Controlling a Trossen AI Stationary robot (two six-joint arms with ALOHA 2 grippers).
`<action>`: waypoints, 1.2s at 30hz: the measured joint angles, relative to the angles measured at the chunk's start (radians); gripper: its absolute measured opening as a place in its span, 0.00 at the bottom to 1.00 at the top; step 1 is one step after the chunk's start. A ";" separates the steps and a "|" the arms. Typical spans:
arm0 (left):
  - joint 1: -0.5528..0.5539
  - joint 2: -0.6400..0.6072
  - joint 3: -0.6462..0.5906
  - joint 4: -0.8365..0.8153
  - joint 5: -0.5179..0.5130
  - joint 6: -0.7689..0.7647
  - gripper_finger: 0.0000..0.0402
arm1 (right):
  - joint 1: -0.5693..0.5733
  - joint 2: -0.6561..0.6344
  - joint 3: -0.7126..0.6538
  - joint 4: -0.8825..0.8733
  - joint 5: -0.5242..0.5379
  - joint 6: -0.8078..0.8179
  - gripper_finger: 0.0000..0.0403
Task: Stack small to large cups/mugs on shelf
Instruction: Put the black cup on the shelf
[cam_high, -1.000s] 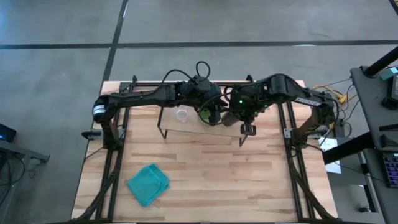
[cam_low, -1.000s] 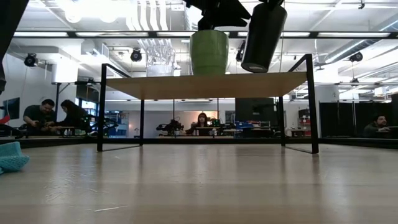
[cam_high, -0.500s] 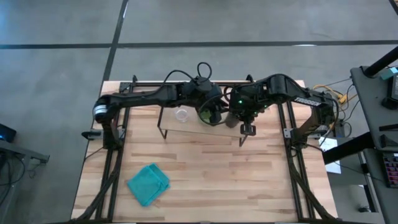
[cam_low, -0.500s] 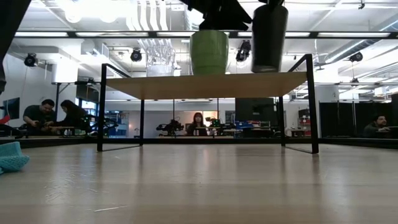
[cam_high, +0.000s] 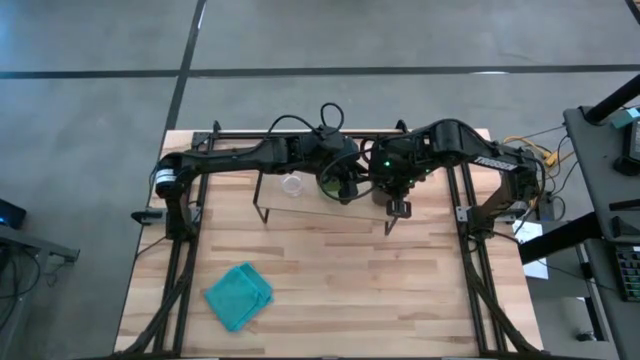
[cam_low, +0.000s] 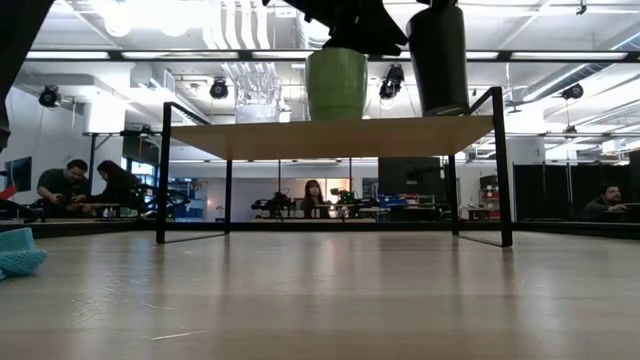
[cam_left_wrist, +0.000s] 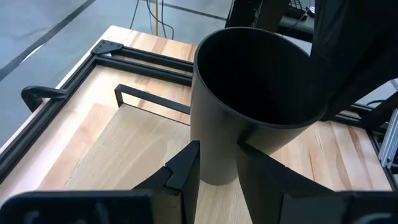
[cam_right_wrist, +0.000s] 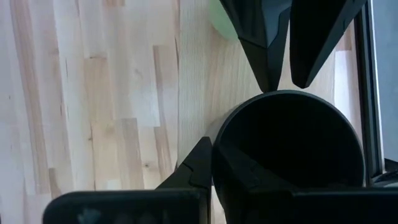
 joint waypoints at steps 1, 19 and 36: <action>0.000 0.000 0.000 0.000 0.000 0.001 0.23 | 0.000 -0.001 -0.002 0.001 0.000 0.000 0.02; 0.019 -0.026 0.000 -0.026 0.001 0.056 0.23 | 0.000 0.001 -0.051 0.042 0.033 0.029 0.02; 0.061 -0.095 0.000 -0.072 -0.014 0.083 0.23 | 0.000 0.015 -0.056 0.089 0.053 0.026 0.02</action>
